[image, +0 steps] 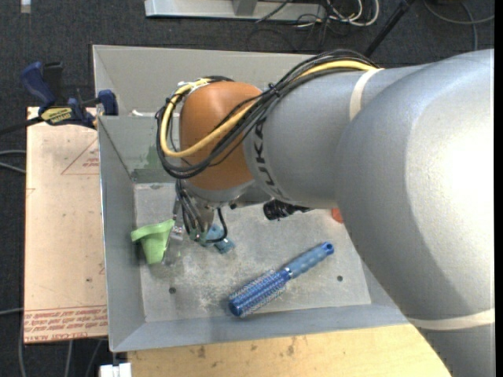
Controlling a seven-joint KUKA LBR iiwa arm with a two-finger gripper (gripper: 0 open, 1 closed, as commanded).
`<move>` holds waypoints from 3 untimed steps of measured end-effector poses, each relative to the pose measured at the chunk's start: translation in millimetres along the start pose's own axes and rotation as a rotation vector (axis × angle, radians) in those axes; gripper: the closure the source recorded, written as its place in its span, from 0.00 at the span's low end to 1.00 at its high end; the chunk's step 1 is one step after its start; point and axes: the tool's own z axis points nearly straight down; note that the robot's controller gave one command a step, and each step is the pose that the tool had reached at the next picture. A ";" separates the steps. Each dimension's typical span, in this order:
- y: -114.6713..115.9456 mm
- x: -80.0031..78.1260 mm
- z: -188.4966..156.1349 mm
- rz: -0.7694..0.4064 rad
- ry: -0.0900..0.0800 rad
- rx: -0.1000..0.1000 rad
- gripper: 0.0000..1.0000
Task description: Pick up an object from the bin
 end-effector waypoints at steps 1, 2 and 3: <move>19.5 -3.5 42.7 -0.158 -0.011 -0.006 0.00; 20.2 -3.7 42.9 -0.155 -0.010 -0.008 1.00; 11.7 -4.8 -91.7 -0.182 -0.012 -0.007 1.00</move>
Offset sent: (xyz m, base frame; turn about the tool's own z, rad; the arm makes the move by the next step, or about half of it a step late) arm 0.0090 0.0226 -0.0655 -0.1812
